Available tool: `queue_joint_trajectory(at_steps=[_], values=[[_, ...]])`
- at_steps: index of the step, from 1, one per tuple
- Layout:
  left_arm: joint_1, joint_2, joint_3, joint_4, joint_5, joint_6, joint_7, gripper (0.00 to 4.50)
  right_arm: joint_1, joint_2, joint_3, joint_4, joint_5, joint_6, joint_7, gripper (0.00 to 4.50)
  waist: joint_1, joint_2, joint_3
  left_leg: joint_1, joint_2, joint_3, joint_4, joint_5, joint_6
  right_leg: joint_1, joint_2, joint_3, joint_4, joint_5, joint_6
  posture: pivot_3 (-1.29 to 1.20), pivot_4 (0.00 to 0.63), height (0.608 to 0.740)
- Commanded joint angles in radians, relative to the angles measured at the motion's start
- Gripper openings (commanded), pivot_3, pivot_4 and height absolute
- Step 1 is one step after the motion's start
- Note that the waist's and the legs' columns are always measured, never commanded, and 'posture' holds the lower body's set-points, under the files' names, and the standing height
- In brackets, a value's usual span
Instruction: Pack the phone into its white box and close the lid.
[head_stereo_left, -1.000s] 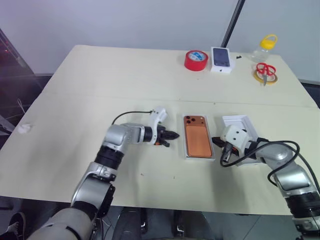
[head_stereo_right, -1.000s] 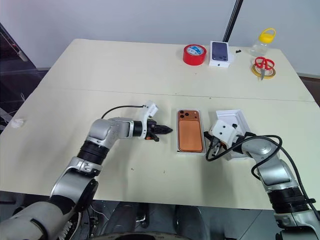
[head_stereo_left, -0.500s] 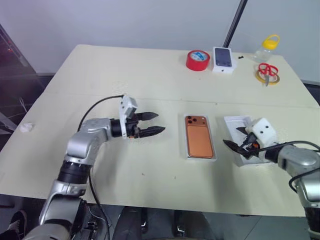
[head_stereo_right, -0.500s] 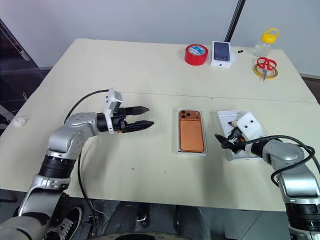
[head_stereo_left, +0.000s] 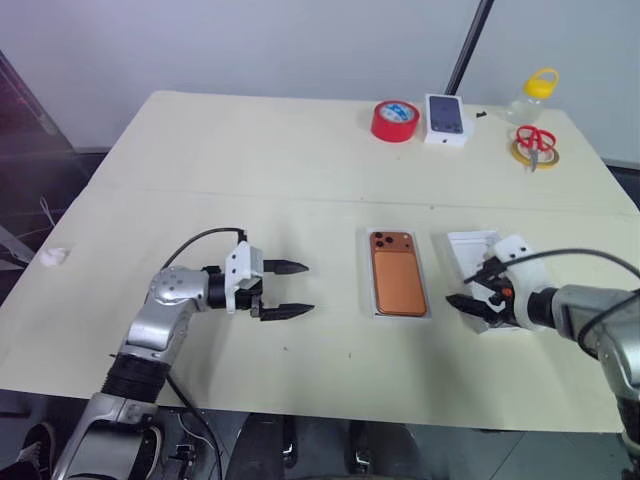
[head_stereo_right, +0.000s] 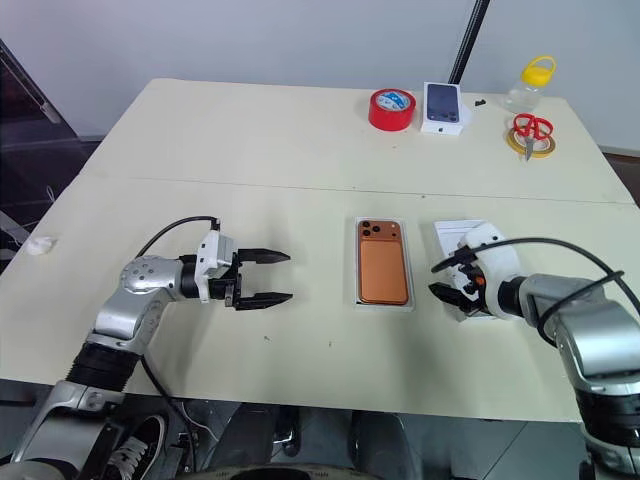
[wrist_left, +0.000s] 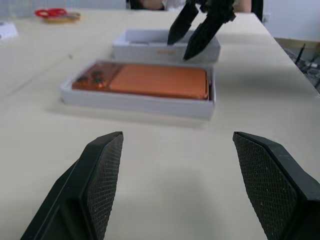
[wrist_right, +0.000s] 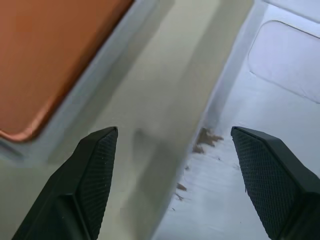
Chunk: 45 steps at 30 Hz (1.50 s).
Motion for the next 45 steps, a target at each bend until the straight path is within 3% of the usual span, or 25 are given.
queue_joint_trajectory(at_steps=[1, 10, 13, 19, 24, 28, 31, 35, 36, 40, 45], values=[[0.005, -0.014, 0.020, -0.056, -0.026, -0.019, 0.021, 3.69, -0.090, -0.010, 0.013, 0.030, 0.031, 0.122, -0.022, 3.78, -0.001, 0.000, 0.000, 0.000, 0.000, 0.000, 0.000, 0.000, 0.000, 0.000, 0.000, 0.000, 0.000, 0.000, 0.000, 0.00, 0.150, 0.733], [0.034, -0.042, 0.000, -0.114, -0.017, -0.002, 0.098, 3.69, -0.110, -0.064, 0.113, 0.088, 0.034, 0.137, -0.027, 3.78, 0.001, 0.000, 0.000, 0.000, 0.000, 0.000, 0.001, 0.000, 0.000, 0.001, 0.001, -0.001, 0.000, 0.000, 0.001, 0.00, 0.150, 0.733], [0.047, -0.053, -0.007, -0.135, -0.017, 0.006, 0.124, 3.69, -0.123, -0.061, 0.114, 0.111, 0.034, 0.153, -0.039, 3.02, 0.001, 0.000, 0.000, 0.000, 0.000, 0.000, 0.001, 0.000, 0.000, 0.001, 0.001, -0.001, 0.000, 0.000, 0.001, 0.00, 0.150, 0.733], [0.063, -0.064, -0.009, -0.162, -0.025, 0.024, 0.151, 3.69, -0.168, -0.028, 0.143, 0.154, 0.011, 0.148, -0.094, 0.09, 0.000, 0.000, 0.000, 0.000, 0.000, 0.000, 0.001, 0.000, 0.000, 0.001, 0.001, -0.001, 0.000, 0.001, 0.001, 0.00, 0.150, 0.733], [0.058, -0.061, -0.006, -0.163, -0.027, 0.024, 0.156, 3.69, -0.178, 0.016, 0.126, 0.174, 0.006, 0.166, -0.145, 0.03, -0.010, -0.002, -0.001, 0.001, 0.001, 0.000, 0.001, 0.000, 0.000, 0.002, 0.002, -0.001, 0.000, 0.000, 0.001, 0.00, 0.150, 0.733], [0.043, -0.054, 0.004, -0.157, -0.070, 0.096, 0.148, 3.69, -0.239, 0.111, 0.020, 0.206, 0.011, 0.144, -0.188, 0.03, -0.025, -0.002, -0.001, 0.001, 0.001, 0.000, 0.001, 0.000, 0.000, 0.002, 0.002, -0.001, 0.000, 0.001, 0.001, 0.00, 0.150, 0.733], [0.038, -0.053, 0.008, -0.147, -0.079, 0.121, 0.151, 2.50, -0.266, 0.182, -0.052, 0.222, 0.017, 0.033, -0.208, 0.00, -0.025, -0.001, -0.001, 0.001, 0.001, 0.000, 0.001, 0.000, 0.000, 0.001, 0.003, -0.001, 0.002, 0.002, 0.004, 0.00, 0.150, 0.733], [0.013, -0.067, 0.025, -0.134, -0.093, 0.169, 0.191, 0.41, -0.258, 0.281, -0.138, 0.191, 0.049, -0.129, -0.216, 0.00, -0.021, -0.001, 0.000, 0.000, 0.001, 0.000, -0.001, 0.000, 0.000, 0.000, 0.006, -0.001, 0.002, 0.003, 0.005, 0.00, 0.150, 0.733], [0.011, -0.068, 0.029, -0.133, -0.087, 0.161, 0.200, 0.06, -0.252, 0.305, -0.146, 0.174, 0.055, -0.166, -0.220, 0.00, -0.021, -0.001, 0.000, 0.000, 0.001, 0.000, -0.001, 0.000, 0.000, 0.000, 0.006, -0.001, 0.002, 0.003, 0.005, 0.00, 0.150, 0.733], [-0.002, -0.094, 0.040, -0.133, -0.075, 0.162, 0.266, 0.06, -0.233, 0.520, -0.246, 0.066, 0.200, -0.188, -0.263, 0.00, -0.021, -0.001, 0.000, 0.000, 0.001, 0.000, 0.000, 0.000, 0.000, 0.000, 0.006, -0.001, 0.003, 0.003, 0.005, 0.00, 0.150, 0.733], [-0.021, -0.110, 0.038, -0.117, -0.042, 0.150, 0.320, 0.06, -0.215, 0.755, -0.346, -0.046, 0.524, -0.062, -0.330, 0.00, -0.022, 0.000, 0.000, 0.000, 0.002, 0.000, -0.001, 0.001, -0.001, 0.000, 0.006, -0.001, 0.004, 0.003, 0.006, 0.00, 0.150, 0.733]])
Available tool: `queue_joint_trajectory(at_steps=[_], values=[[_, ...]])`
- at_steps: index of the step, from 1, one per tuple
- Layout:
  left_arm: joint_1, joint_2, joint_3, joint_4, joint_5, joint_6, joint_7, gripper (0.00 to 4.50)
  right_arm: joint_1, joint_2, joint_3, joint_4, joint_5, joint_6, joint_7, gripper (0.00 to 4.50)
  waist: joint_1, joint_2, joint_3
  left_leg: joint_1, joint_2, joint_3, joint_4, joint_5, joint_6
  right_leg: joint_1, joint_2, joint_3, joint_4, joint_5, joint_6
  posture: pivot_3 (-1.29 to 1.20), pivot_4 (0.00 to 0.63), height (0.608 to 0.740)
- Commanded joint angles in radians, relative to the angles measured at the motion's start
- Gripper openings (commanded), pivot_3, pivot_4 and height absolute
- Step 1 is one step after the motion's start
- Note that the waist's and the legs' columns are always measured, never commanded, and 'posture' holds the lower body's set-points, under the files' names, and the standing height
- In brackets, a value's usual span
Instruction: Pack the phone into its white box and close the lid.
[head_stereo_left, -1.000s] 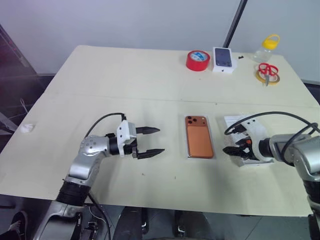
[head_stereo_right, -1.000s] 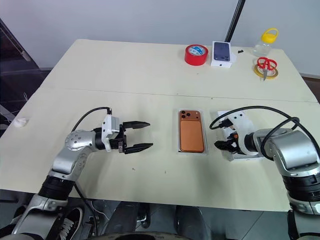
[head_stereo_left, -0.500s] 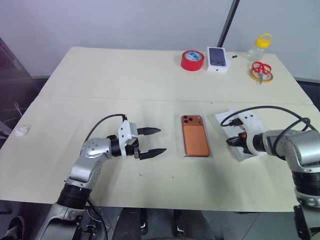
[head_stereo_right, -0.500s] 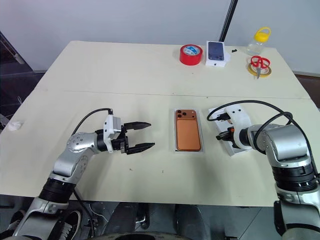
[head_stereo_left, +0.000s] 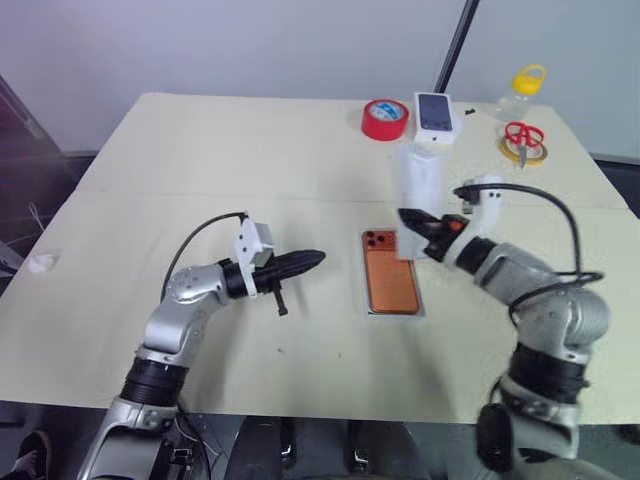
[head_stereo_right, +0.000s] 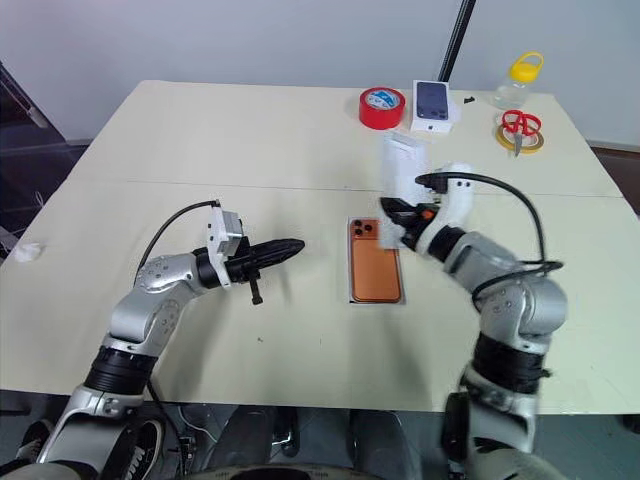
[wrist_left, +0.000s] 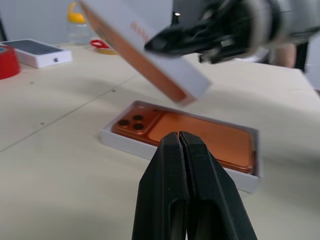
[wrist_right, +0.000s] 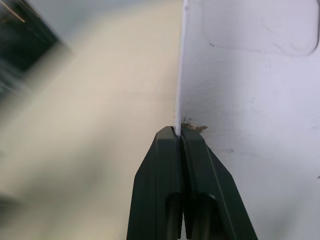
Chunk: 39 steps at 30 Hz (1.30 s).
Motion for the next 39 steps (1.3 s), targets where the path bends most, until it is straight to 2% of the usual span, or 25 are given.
queue_joint_trajectory(at_steps=[1, 5, 7, 9, 11, 16, 22, 25, 28, 32, 34, 35, 39], values=[[-0.027, -0.007, 0.019, 0.000, 0.008, -0.006, 0.031, 0.06, 0.009, 0.074, -0.082, -0.092, 0.269, 0.103, -0.050, 0.00, 0.001, 0.000, 0.000, 0.000, 0.000, 0.000, 0.000, 0.000, 0.000, 0.000, 0.000, 0.000, 0.000, 0.000, 0.000, 0.00, 0.150, 0.733], [-0.041, 0.000, 0.031, 0.012, -0.001, -0.002, 0.036, 0.06, 0.072, 0.098, -0.083, -0.076, 0.580, 0.180, -0.152, 0.00, 0.002, 0.000, 0.000, 0.000, 0.000, 0.000, 0.000, 0.000, 0.000, 0.001, -0.001, 0.000, -0.001, 0.000, 0.000, 0.00, 0.150, 0.733], [-0.043, 0.002, 0.035, 0.015, -0.003, 0.001, 0.040, 0.06, 0.134, 0.054, -0.035, -0.031, 0.794, 0.177, -0.227, 0.00, 0.000, 0.000, 0.000, 0.000, -0.001, 0.000, 0.000, 0.000, 0.000, 0.001, -0.002, 0.000, -0.001, 0.000, -0.001, 0.00, 0.150, 0.733], [-0.044, 0.000, 0.039, 0.012, -0.008, 0.009, 0.044, 0.06, 0.201, -0.016, 0.035, 0.015, 0.938, 0.168, -0.300, 0.00, 0.000, 0.000, 0.000, 0.000, -0.001, 0.000, 0.000, 0.000, 0.000, 0.001, -0.003, 0.000, -0.001, 0.000, -0.001, 0.00, 0.150, 0.733], [-0.041, -0.003, 0.041, 0.007, -0.014, 0.017, 0.049, 0.06, 0.232, -0.055, 0.080, 0.016, 0.947, 0.129, -0.342, 0.00, -0.001, 0.000, 0.000, 0.001, -0.001, 0.000, 0.000, 0.000, 0.000, 0.001, -0.003, 0.000, -0.002, 0.000, -0.001, 0.00, 0.150, 0.733], [-0.019, -0.016, 0.033, -0.011, -0.017, 0.032, 0.060, 0.06, 0.229, -0.097, 0.191, 0.128, 1.106, -0.006, -0.490, 0.00, -0.005, 0.000, 0.000, 0.001, 0.000, 0.000, 0.000, 0.000, 0.000, 0.001, -0.001, 0.001, -0.001, 0.000, -0.001, 0.00, 0.150, 0.733], [-0.006, -0.047, -0.013, 0.010, 0.018, 0.034, 0.077, 0.06, 0.146, -0.131, 0.241, 0.285, 1.010, -0.080, -0.509, 0.00, 0.002, 0.000, 0.000, 0.000, 0.000, 0.000, 0.000, 0.000, 0.000, 0.001, 0.000, 0.001, -0.002, 0.000, 0.000, 0.00, 0.150, 0.733], [-0.020, -0.065, -0.043, 0.069, 0.060, 0.017, 0.088, 0.06, 0.115, -0.154, 0.233, 0.354, 0.935, -0.115, -0.478, 0.00, 0.003, 0.000, 0.000, 0.000, -0.001, 0.000, 0.001, 0.000, 0.001, 0.001, 0.000, 0.001, -0.002, 0.000, 0.000, 0.00, 0.150, 0.733], [-0.052, -0.095, -0.038, 0.107, 0.048, 0.044, 0.099, 0.06, 0.098, -0.176, 0.208, 0.384, 0.930, -0.126, -0.448, 0.00, 0.003, 0.000, 0.000, 0.000, -0.001, 0.000, 0.001, 0.000, 0.001, 0.001, 0.000, 0.001, -0.002, 0.000, 0.000, 0.00, 0.150, 0.733], [-0.077, -0.138, -0.069, 0.168, 0.091, -0.002, 0.104, 0.00, 0.142, -0.246, 0.189, 0.342, 0.916, -0.111, -0.400, 1.35, 0.005, 0.000, 0.000, 0.000, -0.001, 0.000, 0.001, 0.000, 0.001, 0.001, -0.001, 0.001, -0.002, 0.000, 0.000, 0.00, 0.150, 0.733], [-0.084, -0.159, -0.080, 0.193, 0.106, -0.017, 0.103, 0.00, 0.158, -0.274, 0.174, 0.324, 0.918, -0.115, -0.379, 2.47, 0.005, 0.000, 0.000, 0.000, -0.001, 0.000, 0.001, -0.001, 0.001, 0.001, -0.001, 0.000, -0.002, 0.000, 0.000, 0.00, 0.150, 0.733], [-0.089, -0.175, -0.089, 0.201, 0.114, -0.024, 0.104, 0.00, 0.168, -0.314, 0.173, 0.298, 0.871, -0.119, -0.346, 2.93, 0.004, 0.000, 0.000, 0.000, -0.001, 0.000, 0.001, -0.001, 0.001, 0.002, -0.001, 0.001, -0.002, 0.000, 0.000, 0.00, 0.150, 0.733], [-0.120, -0.229, -0.120, 0.233, 0.143, -0.034, 0.115, 0.00, 0.212, -0.474, 0.155, 0.234, 0.698, -0.153, -0.177, 2.93, 0.006, 0.000, 0.000, 0.000, -0.001, 0.000, 0.001, -0.001, 0.002, 0.001, -0.001, 0.000, -0.003, 0.000, 0.000, 0.00, 0.150, 0.733]])
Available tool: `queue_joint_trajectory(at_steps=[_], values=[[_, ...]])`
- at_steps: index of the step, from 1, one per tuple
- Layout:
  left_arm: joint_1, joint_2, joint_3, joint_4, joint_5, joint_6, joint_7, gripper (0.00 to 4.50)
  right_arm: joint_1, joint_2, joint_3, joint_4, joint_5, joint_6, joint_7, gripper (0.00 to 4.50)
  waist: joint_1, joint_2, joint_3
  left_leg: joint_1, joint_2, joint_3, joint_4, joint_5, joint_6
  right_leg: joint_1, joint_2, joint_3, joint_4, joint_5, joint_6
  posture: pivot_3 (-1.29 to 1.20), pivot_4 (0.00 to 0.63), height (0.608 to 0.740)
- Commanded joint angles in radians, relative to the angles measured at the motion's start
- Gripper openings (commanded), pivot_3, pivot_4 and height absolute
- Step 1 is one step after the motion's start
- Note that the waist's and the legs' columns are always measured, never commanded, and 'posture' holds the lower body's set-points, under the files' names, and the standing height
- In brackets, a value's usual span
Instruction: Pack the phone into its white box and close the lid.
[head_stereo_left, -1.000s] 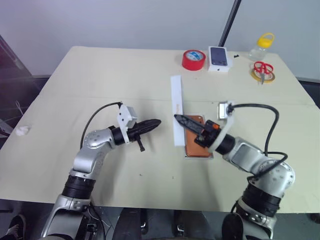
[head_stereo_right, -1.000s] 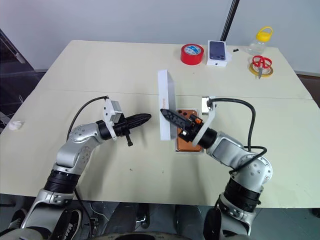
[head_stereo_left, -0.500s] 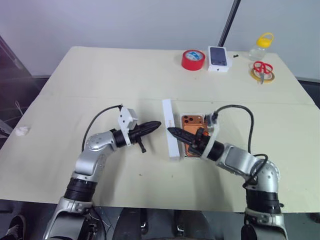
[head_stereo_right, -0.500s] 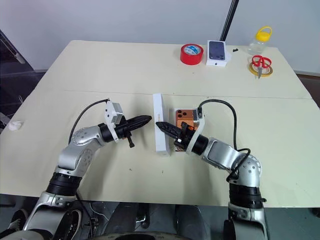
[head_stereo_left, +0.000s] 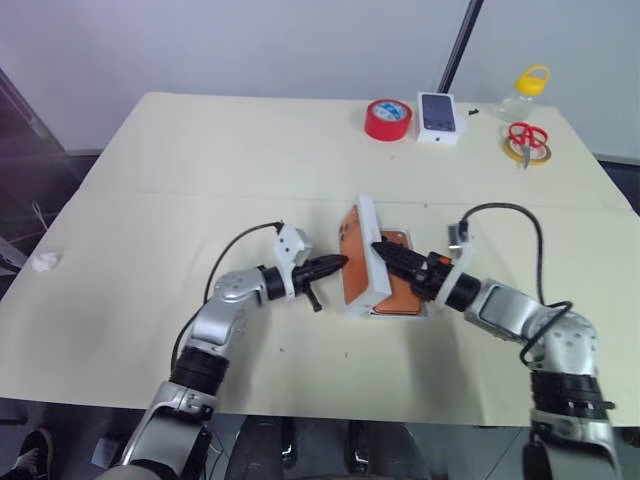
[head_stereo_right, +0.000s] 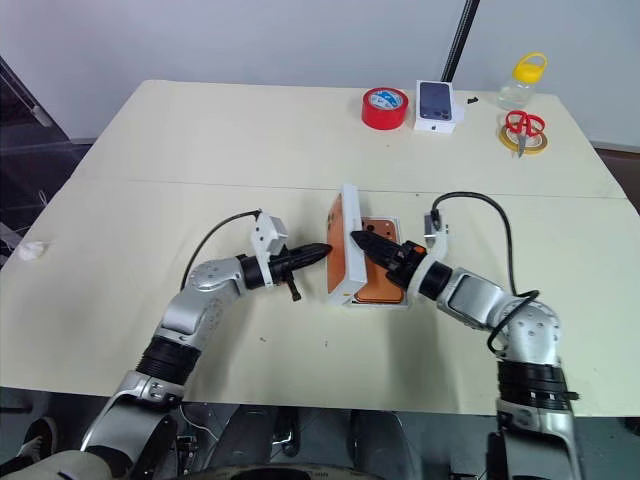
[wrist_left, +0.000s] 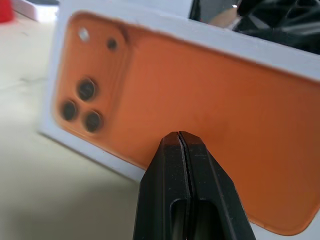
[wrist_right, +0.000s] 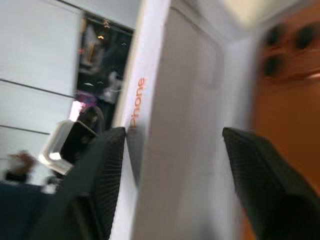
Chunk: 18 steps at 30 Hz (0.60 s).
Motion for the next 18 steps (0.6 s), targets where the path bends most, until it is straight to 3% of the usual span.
queue_joint_trajectory(at_steps=[1, 4, 6, 9, 13, 18], values=[[-0.043, -0.038, -0.031, 0.012, 0.029, -0.024, 0.012, 0.00, 0.021, -0.092, -0.039, -0.056, -0.127, -0.040, 0.123, 2.93, 0.000, 0.000, 0.000, 0.000, 0.000, 0.000, 0.000, 0.000, 0.000, 0.000, 0.000, 0.000, 0.000, 0.000, 0.000, 0.00, 0.150, 0.733], [-0.062, -0.072, -0.033, 0.022, 0.025, -0.013, 0.021, 0.00, 0.043, -0.195, -0.026, -0.086, -0.314, -0.138, 0.260, 2.93, 0.000, 0.000, 0.000, 0.000, 0.000, 0.000, 0.000, 0.000, 0.000, 0.000, 0.000, 0.000, -0.001, 0.000, 0.000, 0.00, 0.150, 0.733], [-0.060, -0.062, -0.024, 0.008, 0.025, -0.011, 0.014, 0.00, 0.050, -0.207, 0.038, -0.109, -0.476, -0.244, 0.294, 2.93, -0.006, 0.000, 0.000, 0.000, 0.000, 0.000, 0.000, 0.000, 0.000, 0.000, 0.001, 0.000, -0.001, 0.000, 0.000, 0.00, 0.150, 0.733], [-0.052, -0.022, 0.005, -0.014, 0.028, -0.014, 0.016, 0.00, 0.050, -0.182, 0.138, -0.151, -0.698, -0.399, 0.301, 2.07, -0.008, 0.000, 0.000, 0.001, 0.002, 0.000, -0.001, 0.000, 0.000, -0.001, 0.002, 0.000, 0.000, 0.000, 0.000, 0.00, 0.150, 0.733], [-0.037, 0.043, 0.071, -0.060, -0.040, 0.095, 0.017, 0.00, 0.056, -0.144, 0.198, -0.145, -0.907, -0.547, 0.287, 0.03, -0.003, 0.000, 0.000, 0.000, 0.002, -0.001, -0.002, 0.001, -0.001, -0.003, 0.004, 0.000, 0.002, 0.000, 0.000, 0.00, 0.150, 0.733], [-0.096, 0.025, 0.118, 0.054, 0.003, 0.099, 0.137, 0.00, 0.048, -0.110, 0.229, -0.092, -1.080, -0.632, 0.255, 0.03, 0.007, 0.000, 0.000, -0.001, -0.001, 0.000, 0.001, 0.000, 0.000, 0.000, 0.000, 0.000, -0.001, 0.000, 0.001, 0.00, 0.150, 0.733]])
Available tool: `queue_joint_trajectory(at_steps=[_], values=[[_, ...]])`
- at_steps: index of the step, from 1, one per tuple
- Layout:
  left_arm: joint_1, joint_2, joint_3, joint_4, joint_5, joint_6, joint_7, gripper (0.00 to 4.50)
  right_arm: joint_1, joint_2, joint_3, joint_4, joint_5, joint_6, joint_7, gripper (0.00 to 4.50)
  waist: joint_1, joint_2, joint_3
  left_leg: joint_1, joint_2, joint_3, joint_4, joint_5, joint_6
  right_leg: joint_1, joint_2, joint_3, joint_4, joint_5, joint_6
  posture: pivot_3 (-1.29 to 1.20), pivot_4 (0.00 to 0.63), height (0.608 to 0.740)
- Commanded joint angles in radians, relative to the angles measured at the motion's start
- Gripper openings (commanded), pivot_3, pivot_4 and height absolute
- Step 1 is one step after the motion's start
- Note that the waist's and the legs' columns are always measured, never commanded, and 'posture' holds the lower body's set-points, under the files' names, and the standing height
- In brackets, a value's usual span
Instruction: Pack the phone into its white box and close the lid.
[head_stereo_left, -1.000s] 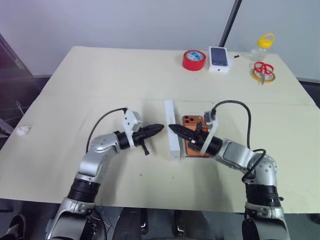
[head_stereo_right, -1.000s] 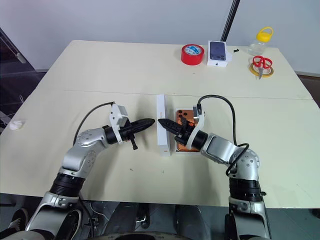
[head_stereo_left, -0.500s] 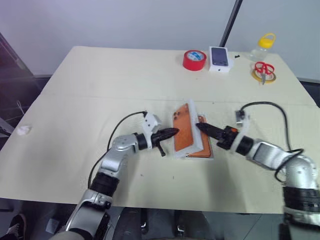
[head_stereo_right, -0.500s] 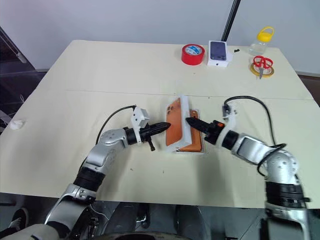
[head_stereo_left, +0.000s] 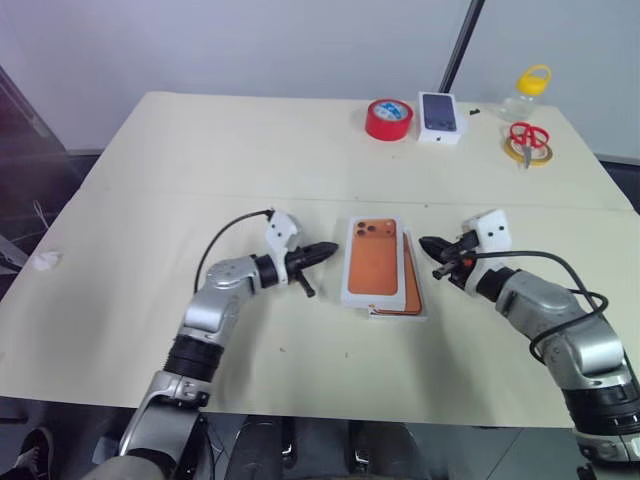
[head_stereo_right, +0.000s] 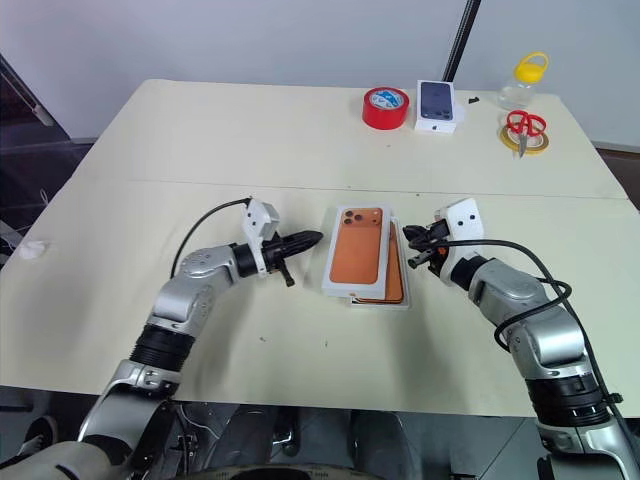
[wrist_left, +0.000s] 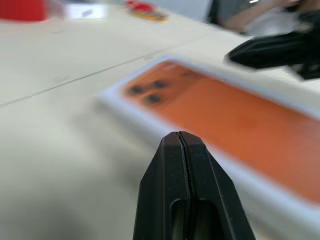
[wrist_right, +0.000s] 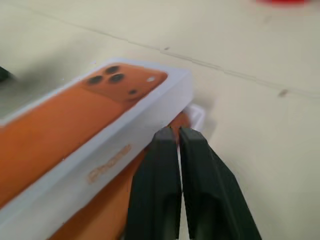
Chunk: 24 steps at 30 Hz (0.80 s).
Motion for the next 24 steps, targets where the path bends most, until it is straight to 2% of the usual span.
queue_joint_trajectory(at_steps=[1, 6, 13, 24], values=[[-0.070, -0.050, 0.024, 0.083, 0.027, -0.011, 0.104, 0.00, -0.020, 0.034, -0.006, 0.015, -0.092, -0.058, -0.017, 0.03, 0.008, 0.000, 0.000, 0.000, 0.000, 0.000, 0.001, 0.000, 0.001, 0.001, 0.000, 0.000, 0.000, 0.000, 0.000, 0.00, 0.150, 0.733], [-0.130, -0.109, -0.034, 0.171, 0.061, 0.038, 0.105, 0.00, -0.028, 0.057, 0.018, 0.023, -0.165, -0.060, 0.010, 0.03, 0.017, -0.001, 0.000, -0.001, 0.000, 0.000, 0.001, -0.001, 0.001, 0.000, 0.000, 0.000, -0.001, 0.000, 0.000, 0.00, 0.150, 0.733], [-0.129, -0.106, -0.088, 0.123, 0.089, 0.172, 0.107, 0.00, -0.026, 0.078, 0.025, 0.001, -0.209, -0.051, 0.050, 0.03, 0.011, -0.001, 0.000, 0.001, 0.001, 0.000, 0.000, 0.000, 0.000, 0.000, 0.001, 0.000, 0.002, 0.000, 0.000, 0.00, 0.150, 0.733], [-0.152, -0.149, -0.112, 0.072, 0.074, 0.202, 0.070, 0.00, -0.014, 0.078, 0.008, -0.011, -0.246, -0.048, 0.092, 0.03, 0.016, -0.001, 0.000, 0.001, 0.001, 0.000, 0.000, 0.000, 0.000, 0.000, 0.000, 0.000, 0.001, 0.000, 0.000, 0.00, 0.150, 0.733]])
